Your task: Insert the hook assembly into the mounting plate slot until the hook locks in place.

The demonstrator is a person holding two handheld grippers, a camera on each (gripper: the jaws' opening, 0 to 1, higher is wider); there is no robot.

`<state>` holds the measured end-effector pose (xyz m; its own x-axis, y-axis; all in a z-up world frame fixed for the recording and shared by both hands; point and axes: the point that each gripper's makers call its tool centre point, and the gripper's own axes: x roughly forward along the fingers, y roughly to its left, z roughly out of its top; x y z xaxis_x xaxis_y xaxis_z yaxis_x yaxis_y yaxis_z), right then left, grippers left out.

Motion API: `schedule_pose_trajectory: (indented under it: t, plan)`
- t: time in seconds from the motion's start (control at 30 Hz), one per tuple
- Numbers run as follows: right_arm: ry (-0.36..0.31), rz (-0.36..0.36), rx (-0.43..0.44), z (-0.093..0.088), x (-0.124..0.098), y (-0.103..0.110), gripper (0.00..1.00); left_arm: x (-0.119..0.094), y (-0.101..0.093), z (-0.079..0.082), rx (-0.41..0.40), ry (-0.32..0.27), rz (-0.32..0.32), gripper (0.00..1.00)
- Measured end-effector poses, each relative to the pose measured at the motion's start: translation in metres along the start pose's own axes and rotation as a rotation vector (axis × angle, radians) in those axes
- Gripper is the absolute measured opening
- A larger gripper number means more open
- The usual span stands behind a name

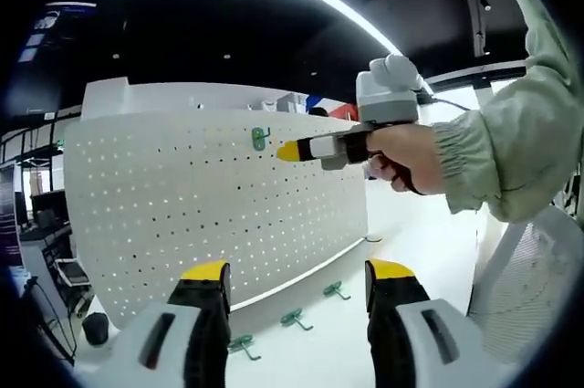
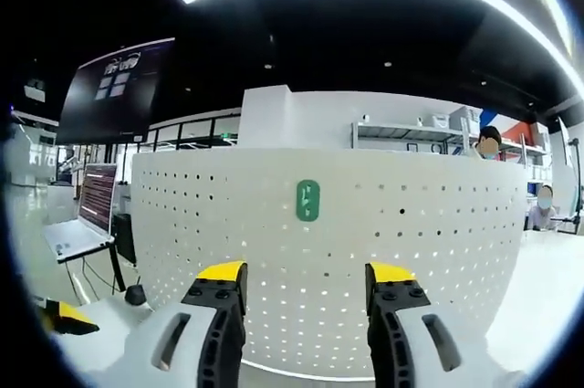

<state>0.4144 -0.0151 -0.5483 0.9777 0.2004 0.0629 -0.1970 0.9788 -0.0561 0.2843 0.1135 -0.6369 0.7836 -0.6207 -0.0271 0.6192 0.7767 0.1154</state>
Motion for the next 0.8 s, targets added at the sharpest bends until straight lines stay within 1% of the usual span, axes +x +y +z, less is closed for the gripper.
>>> schedule_pose_trajectory:
  t: [0.27,0.33,0.57,0.8]
  plan:
    - [0.009,0.02,-0.005,-0.004,-0.015,0.0,0.52,0.0,0.0,-0.004,0.023,0.021,0.001,0.61]
    - [0.019,0.034,-0.01,-0.009,-0.021,0.002,0.52,0.001,0.0,-0.006,0.028,0.027,0.002,0.61]
    - [0.056,0.075,-0.024,-0.028,-0.05,0.007,0.52,0.0,0.0,-0.008,0.043,0.04,0.003,0.61]
    - [0.069,0.093,-0.023,-0.038,-0.077,0.005,0.53,0.001,-0.004,-0.009,0.059,0.05,-0.004,0.6]
